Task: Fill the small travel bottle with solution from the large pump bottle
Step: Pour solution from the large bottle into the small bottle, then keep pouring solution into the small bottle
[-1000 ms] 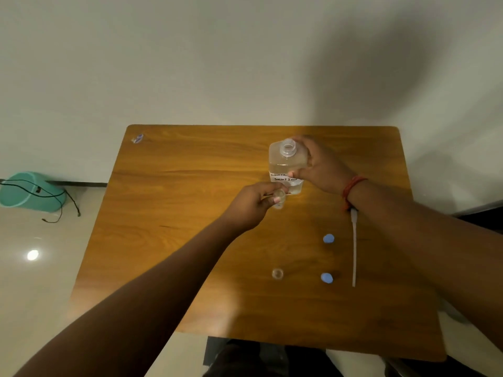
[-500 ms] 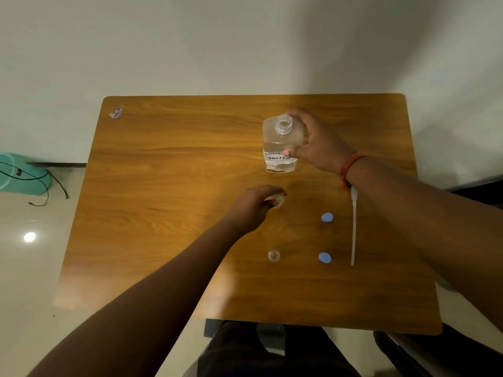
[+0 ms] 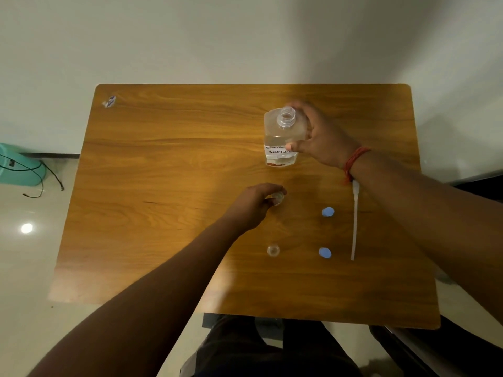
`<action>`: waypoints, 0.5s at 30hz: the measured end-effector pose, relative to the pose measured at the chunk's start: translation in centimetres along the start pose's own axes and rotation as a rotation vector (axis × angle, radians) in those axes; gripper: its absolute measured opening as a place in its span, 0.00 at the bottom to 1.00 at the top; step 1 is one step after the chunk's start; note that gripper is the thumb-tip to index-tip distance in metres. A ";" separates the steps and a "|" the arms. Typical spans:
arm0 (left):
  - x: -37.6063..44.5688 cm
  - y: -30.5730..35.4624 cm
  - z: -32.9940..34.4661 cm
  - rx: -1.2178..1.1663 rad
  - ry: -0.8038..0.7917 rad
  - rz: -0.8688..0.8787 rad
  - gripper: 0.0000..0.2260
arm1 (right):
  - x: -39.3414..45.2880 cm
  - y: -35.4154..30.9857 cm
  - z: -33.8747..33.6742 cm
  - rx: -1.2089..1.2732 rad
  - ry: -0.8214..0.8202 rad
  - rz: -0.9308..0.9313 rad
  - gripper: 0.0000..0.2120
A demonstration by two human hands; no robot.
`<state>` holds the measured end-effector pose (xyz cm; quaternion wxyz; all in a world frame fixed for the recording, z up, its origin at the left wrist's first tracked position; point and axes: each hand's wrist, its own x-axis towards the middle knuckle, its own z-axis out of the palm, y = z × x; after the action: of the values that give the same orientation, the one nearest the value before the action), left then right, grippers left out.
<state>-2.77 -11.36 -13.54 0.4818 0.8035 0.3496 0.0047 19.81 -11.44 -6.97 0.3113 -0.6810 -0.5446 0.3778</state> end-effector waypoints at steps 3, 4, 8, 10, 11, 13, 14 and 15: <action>0.0 -0.1 0.1 0.005 0.005 -0.003 0.16 | -0.2 0.2 0.1 0.029 -0.013 -0.002 0.39; 0.0 -0.2 0.2 0.010 0.006 -0.003 0.16 | -0.2 0.3 0.1 0.039 -0.015 -0.002 0.39; -0.1 -0.4 0.2 0.006 0.010 -0.017 0.16 | -0.2 0.6 0.2 0.061 -0.023 0.014 0.41; -0.2 -0.4 0.3 0.003 0.012 -0.017 0.16 | -0.2 0.7 0.3 0.072 -0.022 0.031 0.42; -0.3 -0.4 0.3 0.001 0.013 -0.014 0.17 | -0.2 0.8 0.3 0.073 -0.019 0.036 0.43; -0.3 -0.4 0.3 0.002 0.013 -0.009 0.17 | -0.3 0.9 0.4 0.074 -0.018 0.037 0.43; -0.4 -0.4 0.3 0.004 0.012 -0.011 0.17 | -0.3 0.9 0.4 0.074 -0.018 0.036 0.43; -0.4 -0.4 0.3 0.006 0.010 -0.014 0.17 | -0.3 0.9 0.4 0.072 -0.019 0.036 0.43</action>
<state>-3.18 -11.67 -13.86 0.4775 0.8025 0.3578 0.0042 19.88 -11.95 -7.91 0.3235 -0.6756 -0.5211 0.4091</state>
